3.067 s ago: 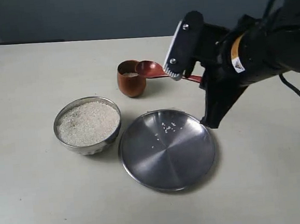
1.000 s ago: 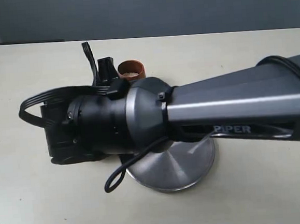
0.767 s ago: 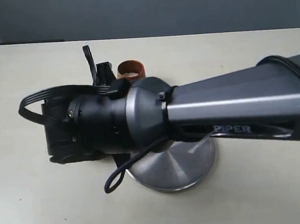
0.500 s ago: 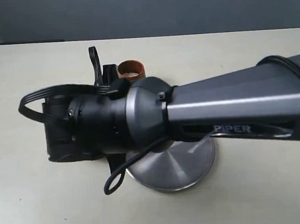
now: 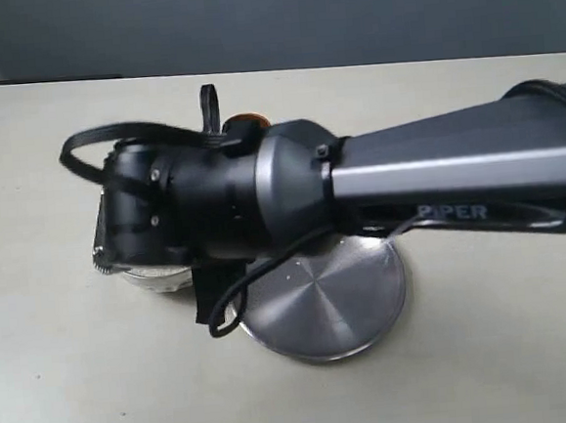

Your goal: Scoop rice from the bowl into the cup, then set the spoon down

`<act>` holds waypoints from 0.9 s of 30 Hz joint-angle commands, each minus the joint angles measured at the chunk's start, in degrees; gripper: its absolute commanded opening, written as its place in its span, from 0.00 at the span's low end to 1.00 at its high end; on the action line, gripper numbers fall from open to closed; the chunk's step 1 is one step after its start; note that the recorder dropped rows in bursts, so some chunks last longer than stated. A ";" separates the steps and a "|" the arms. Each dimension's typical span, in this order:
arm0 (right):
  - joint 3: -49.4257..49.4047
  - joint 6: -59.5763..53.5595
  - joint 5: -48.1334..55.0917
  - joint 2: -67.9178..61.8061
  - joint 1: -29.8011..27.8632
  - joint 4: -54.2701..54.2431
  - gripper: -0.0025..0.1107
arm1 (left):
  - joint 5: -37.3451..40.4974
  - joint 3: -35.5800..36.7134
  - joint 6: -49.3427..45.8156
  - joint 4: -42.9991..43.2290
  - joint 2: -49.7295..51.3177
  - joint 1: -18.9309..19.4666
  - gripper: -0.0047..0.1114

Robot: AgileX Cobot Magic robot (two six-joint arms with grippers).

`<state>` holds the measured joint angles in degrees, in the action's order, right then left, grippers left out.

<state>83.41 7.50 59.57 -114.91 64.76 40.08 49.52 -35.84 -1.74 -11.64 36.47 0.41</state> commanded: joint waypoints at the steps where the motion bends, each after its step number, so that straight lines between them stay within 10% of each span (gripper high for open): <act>1: 0.35 1.40 -0.43 2.81 -1.91 -1.92 0.02 | -0.25 -0.23 0.04 0.32 0.18 0.07 0.04; 27: 0.35 6.52 -8.67 8.34 -10.18 -12.39 0.02 | -0.25 -0.23 0.04 0.32 0.18 0.07 0.04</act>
<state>83.41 13.44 51.78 -108.57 56.75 28.42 49.52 -35.84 -1.74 -11.64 36.47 0.41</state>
